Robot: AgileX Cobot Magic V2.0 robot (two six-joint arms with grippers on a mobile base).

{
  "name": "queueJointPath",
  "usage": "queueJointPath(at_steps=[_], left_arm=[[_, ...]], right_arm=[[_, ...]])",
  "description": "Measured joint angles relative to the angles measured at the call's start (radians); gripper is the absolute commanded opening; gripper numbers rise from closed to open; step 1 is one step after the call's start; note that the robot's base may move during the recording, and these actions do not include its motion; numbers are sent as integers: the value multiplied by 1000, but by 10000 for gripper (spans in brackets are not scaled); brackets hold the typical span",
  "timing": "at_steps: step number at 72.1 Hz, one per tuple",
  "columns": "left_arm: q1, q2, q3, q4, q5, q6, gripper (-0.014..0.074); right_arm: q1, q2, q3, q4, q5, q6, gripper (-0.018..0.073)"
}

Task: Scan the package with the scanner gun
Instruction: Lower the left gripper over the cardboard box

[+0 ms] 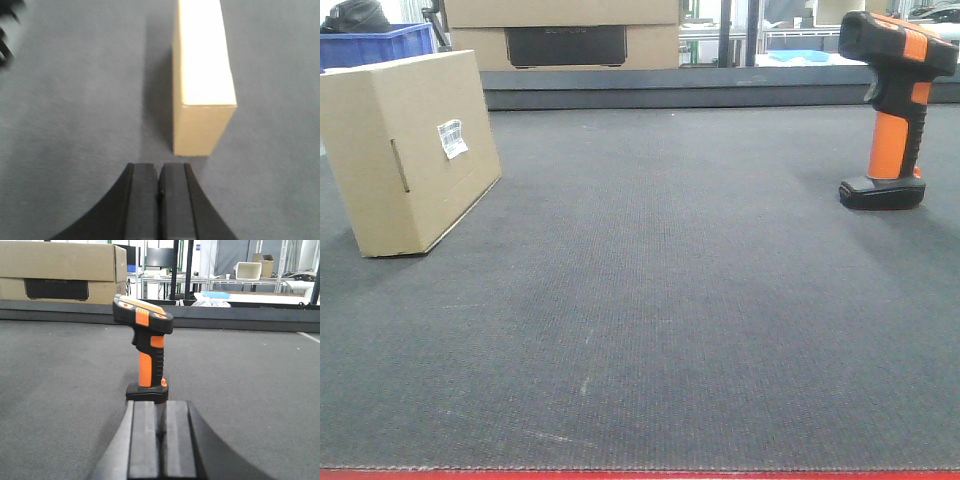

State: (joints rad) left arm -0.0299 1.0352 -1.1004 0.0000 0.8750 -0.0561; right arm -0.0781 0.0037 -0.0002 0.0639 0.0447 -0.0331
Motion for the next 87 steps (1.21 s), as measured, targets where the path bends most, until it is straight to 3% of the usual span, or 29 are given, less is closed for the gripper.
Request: queueJointPath(at_steps=[15,34,47,61,74,81,87], left_arm=[[-51,249,-266,49,93,-93,-111],[-51,490,-520,39,201,-118,-111],[-76,566,-584,27,238,-120,-111],[-142,637,-642,89,254,-139,-111],[-147,667,-650,106,227,-176,-105],[-147,671,-650,108,197,-180,-1],[-147,673,-650,108,189,-182,179]], right_arm=[[0,0,0,0,0,0,-169],[0,0,0,0,0,0,-169],[0,0,0,0,0,0,-169],[0,0,0,0,0,0,-169],[0,0,0,0,0,0,-169],[0,0,0,0,0,0,-169],[0,0,0,0,0,0,-169]])
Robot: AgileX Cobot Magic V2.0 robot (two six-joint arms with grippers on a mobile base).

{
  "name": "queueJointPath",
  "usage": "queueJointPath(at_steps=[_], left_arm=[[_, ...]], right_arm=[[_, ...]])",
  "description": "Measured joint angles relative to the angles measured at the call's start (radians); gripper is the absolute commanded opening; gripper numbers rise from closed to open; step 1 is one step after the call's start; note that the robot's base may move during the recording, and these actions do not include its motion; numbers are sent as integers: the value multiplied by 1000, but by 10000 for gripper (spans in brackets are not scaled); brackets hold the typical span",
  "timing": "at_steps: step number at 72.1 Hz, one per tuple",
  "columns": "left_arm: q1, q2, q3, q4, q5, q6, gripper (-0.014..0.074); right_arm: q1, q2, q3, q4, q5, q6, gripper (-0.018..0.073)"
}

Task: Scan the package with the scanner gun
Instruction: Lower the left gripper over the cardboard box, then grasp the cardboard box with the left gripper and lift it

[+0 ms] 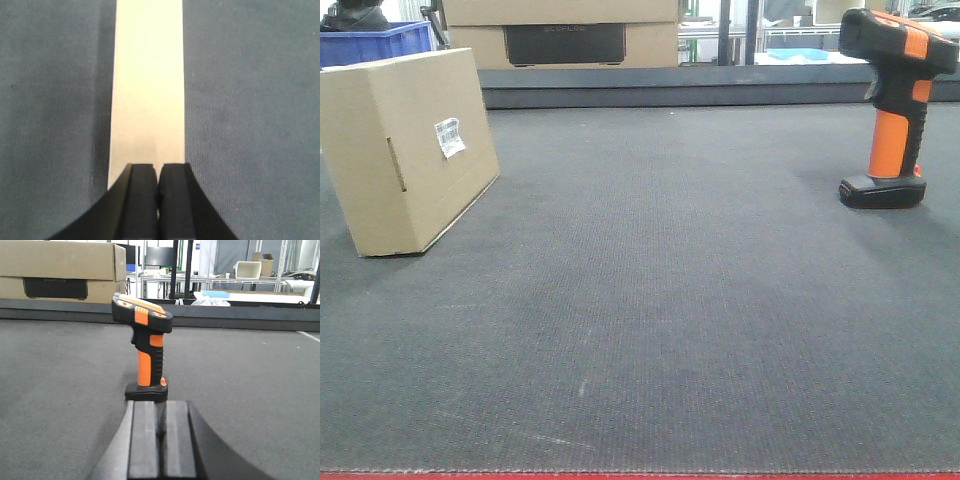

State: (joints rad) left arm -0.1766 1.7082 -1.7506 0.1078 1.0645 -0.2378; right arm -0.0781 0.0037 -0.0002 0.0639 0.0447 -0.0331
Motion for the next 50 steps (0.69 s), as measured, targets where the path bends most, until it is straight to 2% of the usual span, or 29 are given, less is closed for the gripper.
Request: queueJointPath(at_steps=[9,16,50], left_arm=[[0,0,0,0,-4,0,406],[0,9,-1,2,-10,0,492],[0,115,-1,8,4,0,496]], right_arm=[[0,0,0,0,0,0,-169],[0,0,0,0,0,0,-169],[0,0,0,0,0,0,-169]])
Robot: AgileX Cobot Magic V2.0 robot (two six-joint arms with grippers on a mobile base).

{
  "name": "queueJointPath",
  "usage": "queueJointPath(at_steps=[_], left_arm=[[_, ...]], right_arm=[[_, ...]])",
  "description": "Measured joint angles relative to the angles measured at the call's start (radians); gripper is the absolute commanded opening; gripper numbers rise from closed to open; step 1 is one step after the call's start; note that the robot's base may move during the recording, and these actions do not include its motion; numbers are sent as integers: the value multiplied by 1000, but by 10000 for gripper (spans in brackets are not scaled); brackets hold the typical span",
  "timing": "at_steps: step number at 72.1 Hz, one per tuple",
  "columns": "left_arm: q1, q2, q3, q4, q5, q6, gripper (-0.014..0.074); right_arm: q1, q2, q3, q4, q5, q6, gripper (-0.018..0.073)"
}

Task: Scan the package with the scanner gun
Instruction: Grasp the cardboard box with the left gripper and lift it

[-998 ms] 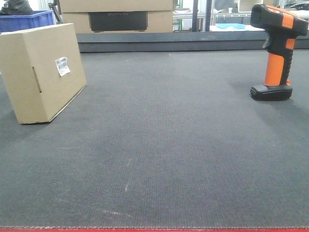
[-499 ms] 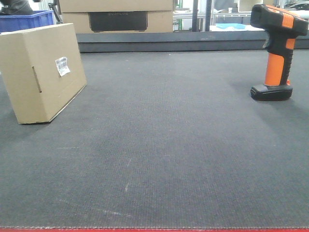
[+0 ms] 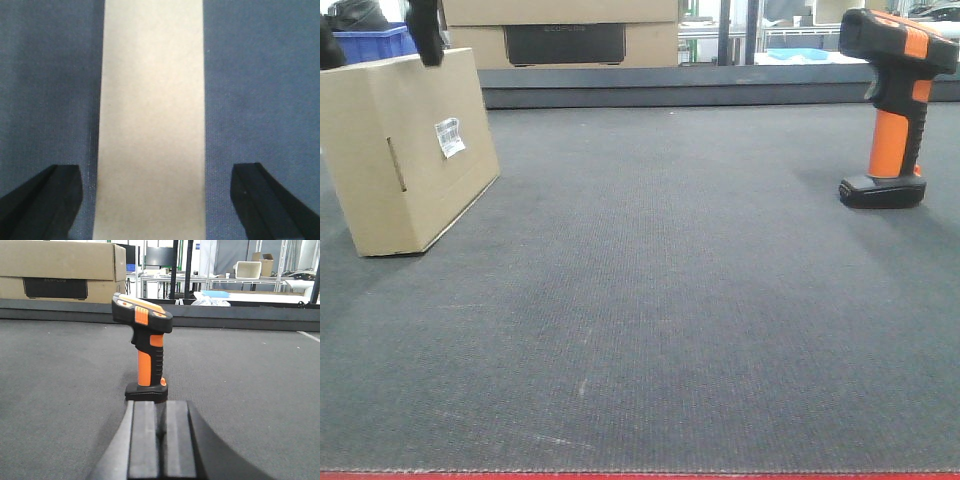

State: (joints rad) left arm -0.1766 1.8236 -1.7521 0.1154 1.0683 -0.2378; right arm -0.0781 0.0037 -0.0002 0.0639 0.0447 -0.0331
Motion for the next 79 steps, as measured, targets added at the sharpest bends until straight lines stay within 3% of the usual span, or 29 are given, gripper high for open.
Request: queueJointPath(at_steps=[28,37,50,69,79], left_arm=[[0,47,0,2,58,-2,462],[0,49,0,2,64,-2,269],[0,49,0,2,67,-2,-111],[0,54,-57,-7,91,-2,-111],[0,22,-99,-115,120,-2,-111]], right_arm=[[0,0,0,0,0,0,-169],[0,0,0,0,0,0,-169],[0,0,0,0,0,0,-169],[0,0,0,0,0,0,-169],[0,0,0,0,0,0,-169]])
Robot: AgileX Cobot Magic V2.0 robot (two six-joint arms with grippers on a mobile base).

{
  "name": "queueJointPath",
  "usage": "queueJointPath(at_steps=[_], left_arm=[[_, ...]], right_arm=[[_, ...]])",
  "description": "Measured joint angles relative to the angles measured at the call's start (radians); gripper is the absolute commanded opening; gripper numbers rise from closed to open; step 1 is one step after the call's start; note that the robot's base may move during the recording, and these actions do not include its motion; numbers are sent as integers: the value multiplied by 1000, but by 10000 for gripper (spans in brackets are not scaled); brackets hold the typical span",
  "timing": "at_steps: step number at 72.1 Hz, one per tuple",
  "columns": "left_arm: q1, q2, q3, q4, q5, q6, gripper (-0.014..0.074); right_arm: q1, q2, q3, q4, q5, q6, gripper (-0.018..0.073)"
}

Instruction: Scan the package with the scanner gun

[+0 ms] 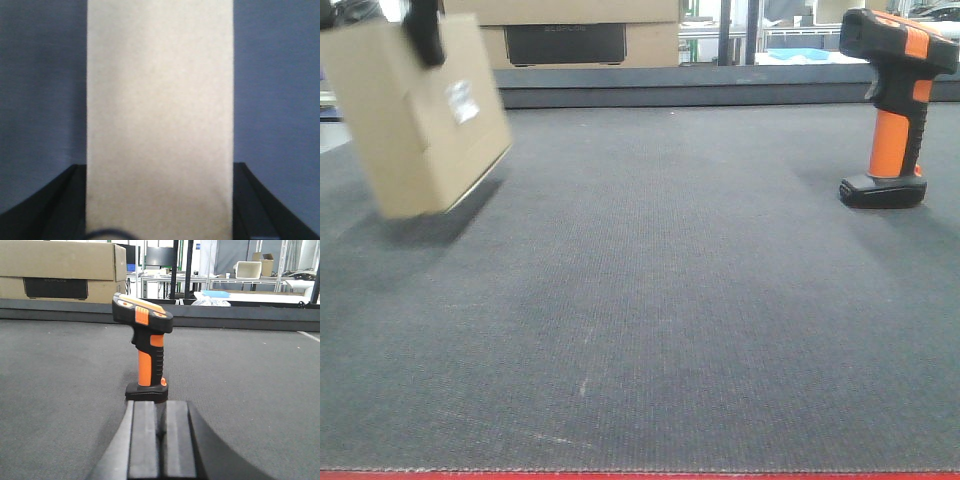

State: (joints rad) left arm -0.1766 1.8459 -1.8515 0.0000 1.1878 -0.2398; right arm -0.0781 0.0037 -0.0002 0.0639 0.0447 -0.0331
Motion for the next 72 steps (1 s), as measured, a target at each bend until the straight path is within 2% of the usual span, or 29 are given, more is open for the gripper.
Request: queueJointPath(at_steps=[10,22,31,46,57,72], left_arm=[[0,-36,0,-91,10,-24,-111],[-4,-42,44,-100,10,-43,-111],[-31,-42,104,-110,-8,-59,-111],[-106,-42,199,-221,-142,-72,-111],[-152,-42,240,-252,-232,-80,-111],[-154,-42,246,-254,-296,-86,-111]], right_arm=[[0,0,0,0,0,0,-169],[0,0,0,0,0,0,-169],[0,0,0,0,0,0,-169],[0,0,0,0,0,0,-169],[0,0,0,0,-5,0,-169],[0,0,0,0,-65,0,-169]])
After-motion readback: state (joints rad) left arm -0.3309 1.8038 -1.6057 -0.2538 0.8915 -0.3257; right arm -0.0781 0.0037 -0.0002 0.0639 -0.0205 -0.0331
